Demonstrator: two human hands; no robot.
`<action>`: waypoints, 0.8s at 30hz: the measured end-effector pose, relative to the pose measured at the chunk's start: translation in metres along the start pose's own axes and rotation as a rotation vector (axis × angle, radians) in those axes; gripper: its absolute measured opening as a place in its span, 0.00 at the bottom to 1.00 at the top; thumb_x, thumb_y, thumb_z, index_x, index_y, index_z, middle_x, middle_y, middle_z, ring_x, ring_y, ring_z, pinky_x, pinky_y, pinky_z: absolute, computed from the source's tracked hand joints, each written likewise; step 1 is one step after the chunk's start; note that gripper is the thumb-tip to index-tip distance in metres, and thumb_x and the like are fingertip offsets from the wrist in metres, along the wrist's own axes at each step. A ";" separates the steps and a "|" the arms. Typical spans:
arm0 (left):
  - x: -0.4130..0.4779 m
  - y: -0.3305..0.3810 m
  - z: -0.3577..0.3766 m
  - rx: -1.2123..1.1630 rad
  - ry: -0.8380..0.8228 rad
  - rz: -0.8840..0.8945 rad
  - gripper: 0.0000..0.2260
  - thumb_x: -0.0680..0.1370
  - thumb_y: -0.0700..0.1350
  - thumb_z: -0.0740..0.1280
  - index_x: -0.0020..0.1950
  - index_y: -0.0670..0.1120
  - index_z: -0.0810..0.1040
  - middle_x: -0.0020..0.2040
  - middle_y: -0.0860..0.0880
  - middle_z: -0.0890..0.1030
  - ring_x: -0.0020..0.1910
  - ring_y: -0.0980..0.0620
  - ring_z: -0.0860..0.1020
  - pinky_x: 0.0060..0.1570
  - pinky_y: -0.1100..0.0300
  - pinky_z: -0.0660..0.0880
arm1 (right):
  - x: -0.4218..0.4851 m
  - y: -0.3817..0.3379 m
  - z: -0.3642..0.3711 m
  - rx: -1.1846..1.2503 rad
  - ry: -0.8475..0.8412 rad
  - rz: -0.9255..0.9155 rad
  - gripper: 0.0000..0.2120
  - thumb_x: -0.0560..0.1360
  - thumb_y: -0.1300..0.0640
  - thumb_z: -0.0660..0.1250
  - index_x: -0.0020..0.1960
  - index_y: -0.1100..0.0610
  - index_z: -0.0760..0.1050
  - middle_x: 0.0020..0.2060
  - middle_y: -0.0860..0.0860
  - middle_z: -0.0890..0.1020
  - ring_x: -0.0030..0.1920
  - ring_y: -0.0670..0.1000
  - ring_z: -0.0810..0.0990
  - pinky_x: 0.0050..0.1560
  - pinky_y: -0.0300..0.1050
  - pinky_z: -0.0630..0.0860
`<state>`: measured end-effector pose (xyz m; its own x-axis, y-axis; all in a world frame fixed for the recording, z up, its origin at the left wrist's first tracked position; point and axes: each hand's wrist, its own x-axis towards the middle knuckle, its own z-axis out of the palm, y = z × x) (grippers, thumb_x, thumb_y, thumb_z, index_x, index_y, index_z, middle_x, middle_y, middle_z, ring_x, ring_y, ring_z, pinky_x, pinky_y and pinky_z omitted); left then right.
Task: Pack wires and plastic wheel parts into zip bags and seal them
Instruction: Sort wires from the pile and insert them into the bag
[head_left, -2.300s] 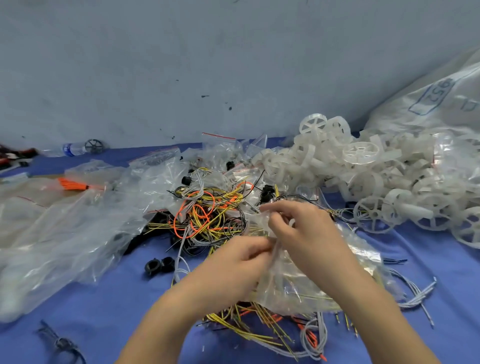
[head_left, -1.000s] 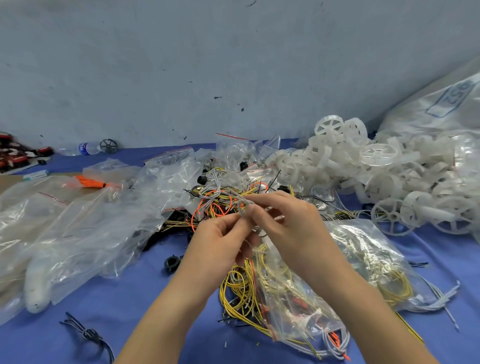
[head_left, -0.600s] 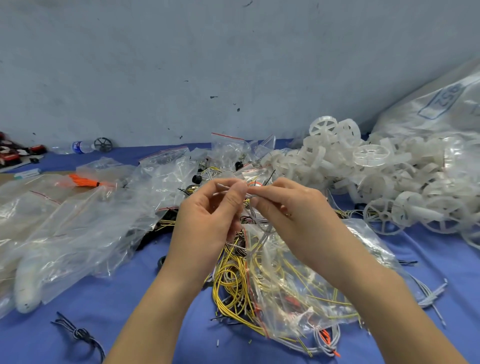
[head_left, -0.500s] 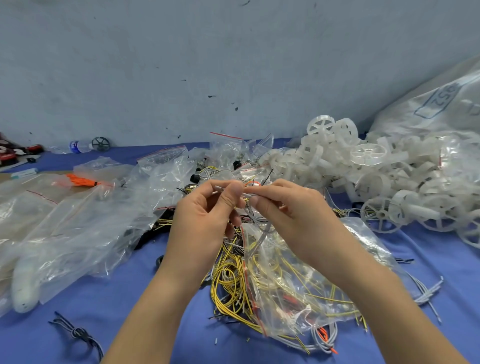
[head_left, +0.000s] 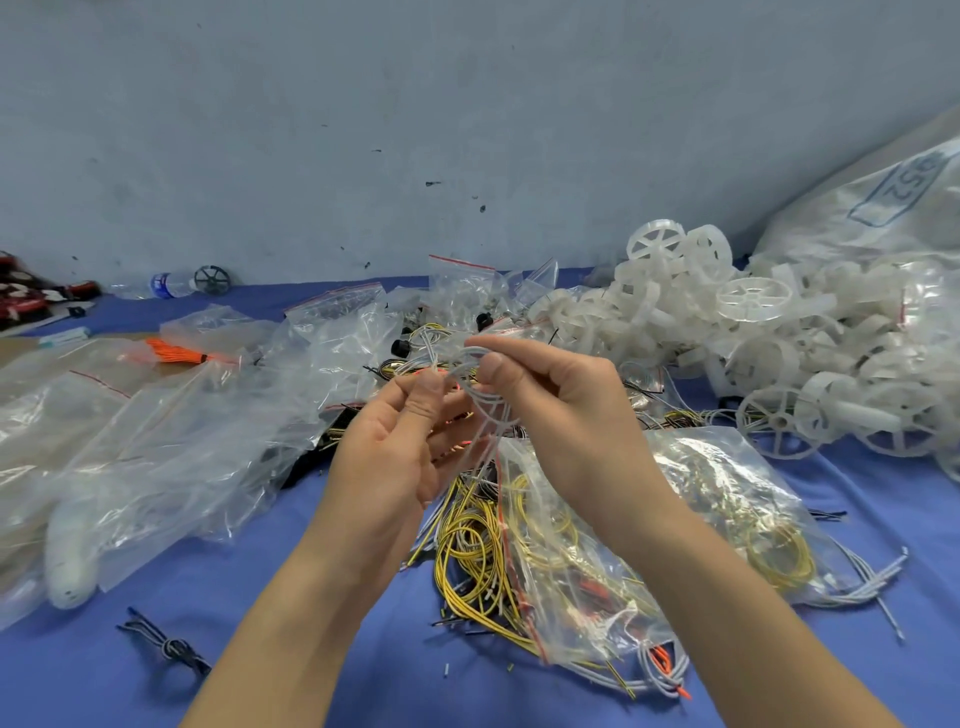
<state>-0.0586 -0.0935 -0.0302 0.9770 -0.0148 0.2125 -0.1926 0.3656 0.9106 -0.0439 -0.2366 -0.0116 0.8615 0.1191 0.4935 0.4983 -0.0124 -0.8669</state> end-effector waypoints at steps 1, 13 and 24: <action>-0.002 0.000 0.002 0.032 0.009 -0.004 0.15 0.79 0.51 0.61 0.59 0.42 0.74 0.51 0.43 0.84 0.46 0.45 0.84 0.41 0.54 0.81 | 0.000 0.002 0.004 0.038 0.020 0.012 0.09 0.80 0.61 0.66 0.55 0.53 0.84 0.40 0.43 0.84 0.40 0.36 0.80 0.42 0.30 0.75; -0.010 -0.001 -0.009 0.350 0.081 -0.139 0.09 0.83 0.49 0.57 0.48 0.45 0.70 0.31 0.51 0.75 0.18 0.57 0.61 0.19 0.68 0.58 | -0.001 0.019 0.009 -0.225 -0.033 0.034 0.12 0.81 0.62 0.63 0.58 0.51 0.82 0.42 0.48 0.83 0.43 0.49 0.81 0.51 0.52 0.79; -0.019 0.006 -0.039 0.576 -0.016 -0.052 0.09 0.80 0.45 0.63 0.45 0.41 0.75 0.30 0.52 0.76 0.24 0.55 0.65 0.22 0.64 0.62 | -0.001 0.022 -0.015 -0.719 -0.424 -0.083 0.19 0.83 0.51 0.59 0.74 0.45 0.68 0.49 0.39 0.72 0.47 0.41 0.73 0.50 0.32 0.69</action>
<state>-0.0748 -0.0546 -0.0428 0.9859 -0.0345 0.1635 -0.1671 -0.2013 0.9652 -0.0325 -0.2514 -0.0301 0.7817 0.5085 0.3611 0.6224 -0.6003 -0.5021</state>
